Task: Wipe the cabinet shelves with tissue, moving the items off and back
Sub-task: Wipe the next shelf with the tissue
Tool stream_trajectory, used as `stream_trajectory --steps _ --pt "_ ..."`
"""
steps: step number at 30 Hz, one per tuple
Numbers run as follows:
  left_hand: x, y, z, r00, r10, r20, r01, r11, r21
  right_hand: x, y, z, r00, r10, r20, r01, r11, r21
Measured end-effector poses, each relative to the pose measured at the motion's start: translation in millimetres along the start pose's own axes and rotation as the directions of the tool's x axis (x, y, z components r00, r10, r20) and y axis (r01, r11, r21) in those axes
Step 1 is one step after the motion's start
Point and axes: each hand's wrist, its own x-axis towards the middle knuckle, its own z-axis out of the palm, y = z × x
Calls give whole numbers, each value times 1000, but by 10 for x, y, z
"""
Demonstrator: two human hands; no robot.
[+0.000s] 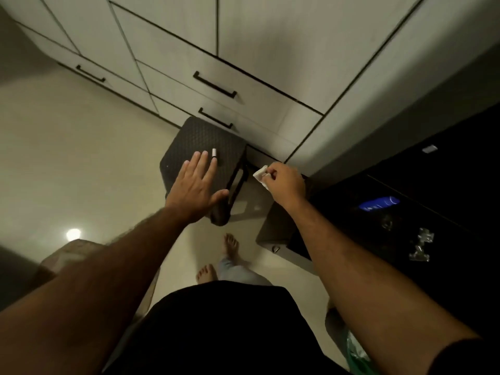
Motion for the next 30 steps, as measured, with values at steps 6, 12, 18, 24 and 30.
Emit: stream_trajectory --steps 6,12,18,24,30 --pt "196 -493 116 987 -157 23 157 987 -17 537 -285 331 994 -50 101 42 997 72" --pt "467 -797 265 966 -242 87 248 967 -63 932 -515 632 981 -79 179 74 997 34" --pt "800 -1138 614 953 -253 167 272 957 -101 1403 -716 1192 972 -44 232 37 999 33" --pt "1125 -1507 1170 942 -249 225 275 957 -94 1858 -800 1962 959 -88 268 80 996 39" --pt "1379 -1804 1599 935 -240 261 271 959 -88 2350 -910 2530 943 -195 271 216 975 -51"
